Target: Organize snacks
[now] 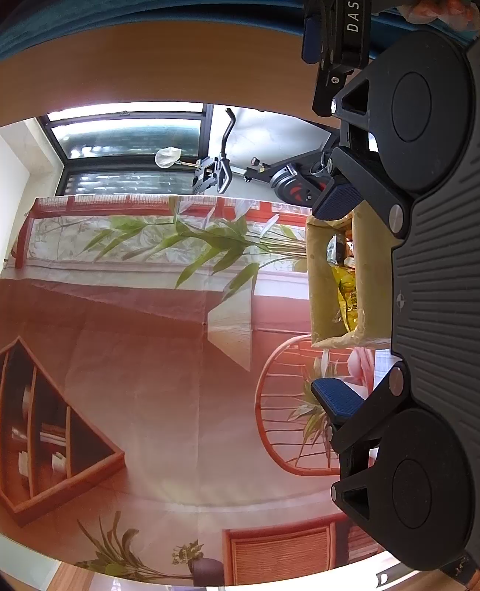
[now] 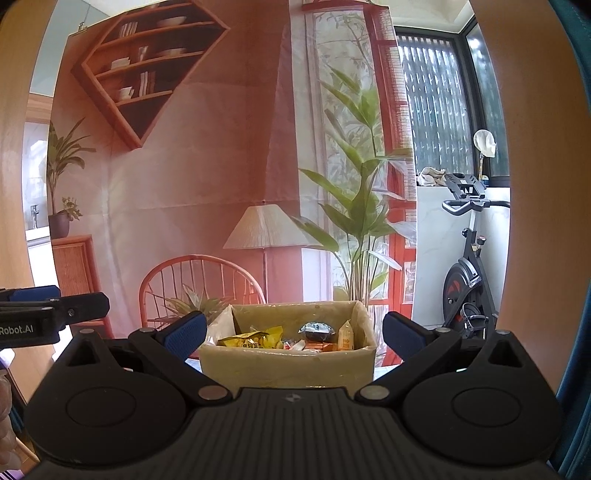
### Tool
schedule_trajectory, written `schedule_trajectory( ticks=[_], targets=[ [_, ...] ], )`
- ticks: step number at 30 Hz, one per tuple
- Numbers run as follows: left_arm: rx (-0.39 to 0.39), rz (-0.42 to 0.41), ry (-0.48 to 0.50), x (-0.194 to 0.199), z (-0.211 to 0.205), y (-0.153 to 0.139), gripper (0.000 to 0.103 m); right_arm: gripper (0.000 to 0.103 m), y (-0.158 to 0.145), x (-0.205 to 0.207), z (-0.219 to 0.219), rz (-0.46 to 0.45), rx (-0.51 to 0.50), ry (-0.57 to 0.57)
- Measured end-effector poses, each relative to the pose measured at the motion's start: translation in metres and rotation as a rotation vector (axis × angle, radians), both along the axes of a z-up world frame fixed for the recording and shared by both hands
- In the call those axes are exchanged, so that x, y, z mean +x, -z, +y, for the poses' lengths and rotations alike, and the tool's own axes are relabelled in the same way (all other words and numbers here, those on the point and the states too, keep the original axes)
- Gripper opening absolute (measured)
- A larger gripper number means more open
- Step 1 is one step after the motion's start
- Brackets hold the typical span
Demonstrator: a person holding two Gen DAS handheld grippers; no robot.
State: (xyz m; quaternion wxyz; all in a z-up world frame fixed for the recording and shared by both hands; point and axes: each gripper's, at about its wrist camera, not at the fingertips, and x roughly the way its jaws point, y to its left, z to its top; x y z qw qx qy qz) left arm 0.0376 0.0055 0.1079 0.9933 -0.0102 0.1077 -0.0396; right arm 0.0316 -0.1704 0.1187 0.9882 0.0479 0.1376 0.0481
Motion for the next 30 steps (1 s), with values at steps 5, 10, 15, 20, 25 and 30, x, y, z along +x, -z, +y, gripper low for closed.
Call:
schedule_trajectory(
  ticks=[5, 10, 15, 20, 25, 30],
  targets=[
    [-0.008, 0.010, -0.003, 0.0013, 0.0009, 0.0000, 0.094, 0.103, 0.0006, -0.0011, -0.0007, 0.004, 0.001, 0.002],
    [-0.013, 0.020, -0.004, 0.0020, 0.0011, 0.0006, 0.094, 0.103, 0.0003, -0.0010, 0.0001, 0.005, 0.000, 0.004],
    [-0.015, 0.025, -0.006, 0.0032, 0.0013, 0.0010, 0.094, 0.103, 0.0004, -0.0010, 0.0002, 0.006, -0.001, 0.005],
    [-0.018, 0.028, -0.008, 0.0030, 0.0023, 0.0016, 0.094, 0.103, 0.0006, -0.0013, -0.0001, 0.006, -0.001, 0.004],
    [-0.019, 0.031, -0.011, 0.0031, 0.0022, 0.0013, 0.094, 0.103, 0.0006, -0.0014, 0.0002, 0.005, -0.001, 0.005],
    [-0.021, 0.036, -0.016, 0.0038, 0.0027, 0.0018, 0.094, 0.103, 0.0005, -0.0012, 0.0004, 0.007, -0.001, 0.005]
  ],
)
